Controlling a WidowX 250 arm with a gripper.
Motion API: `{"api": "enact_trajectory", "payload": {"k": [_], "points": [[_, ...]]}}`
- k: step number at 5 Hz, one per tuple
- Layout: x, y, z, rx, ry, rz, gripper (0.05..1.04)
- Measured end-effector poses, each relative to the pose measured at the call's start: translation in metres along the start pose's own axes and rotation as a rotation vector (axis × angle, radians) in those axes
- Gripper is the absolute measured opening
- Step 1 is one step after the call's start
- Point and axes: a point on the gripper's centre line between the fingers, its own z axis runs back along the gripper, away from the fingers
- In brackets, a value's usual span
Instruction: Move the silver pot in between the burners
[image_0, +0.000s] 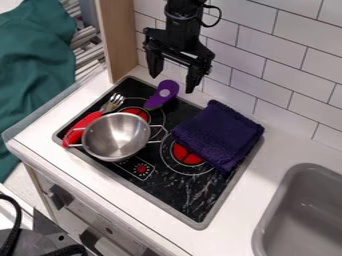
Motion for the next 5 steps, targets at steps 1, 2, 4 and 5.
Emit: {"api": "enact_trajectory", "payload": {"k": [1, 2, 4, 5], "points": [[-0.007, -0.001, -0.012, -0.009, 0.039, 0.0, 1.007], [-0.018, 0.031, -0.022, -0.037, 0.053, 0.044, 1.007], [-0.044, 0.13, -0.042, -0.044, 0.075, 0.205, 1.007], [-0.061, 0.164, -0.05, -0.037, 0.091, 0.248, 1.007]]}}
